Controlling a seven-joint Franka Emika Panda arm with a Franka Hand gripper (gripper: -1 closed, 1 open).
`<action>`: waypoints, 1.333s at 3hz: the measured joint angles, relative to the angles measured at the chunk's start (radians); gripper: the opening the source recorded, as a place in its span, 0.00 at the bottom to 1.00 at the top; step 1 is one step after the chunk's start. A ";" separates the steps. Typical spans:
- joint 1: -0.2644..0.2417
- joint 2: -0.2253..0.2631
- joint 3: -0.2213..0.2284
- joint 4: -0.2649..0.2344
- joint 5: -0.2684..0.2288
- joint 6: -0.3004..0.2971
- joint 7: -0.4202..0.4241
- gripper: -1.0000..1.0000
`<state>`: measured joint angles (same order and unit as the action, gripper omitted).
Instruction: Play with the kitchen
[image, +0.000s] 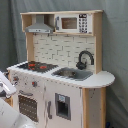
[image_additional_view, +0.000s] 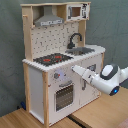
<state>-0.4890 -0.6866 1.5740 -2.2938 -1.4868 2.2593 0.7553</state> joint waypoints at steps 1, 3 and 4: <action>-0.077 0.000 0.057 0.049 0.000 0.018 0.000 1.00; -0.247 -0.002 0.173 0.152 0.000 0.062 0.001 1.00; -0.331 -0.006 0.230 0.198 0.000 0.086 0.006 1.00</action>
<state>-0.8198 -0.6922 1.8036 -2.0955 -1.4869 2.3450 0.7614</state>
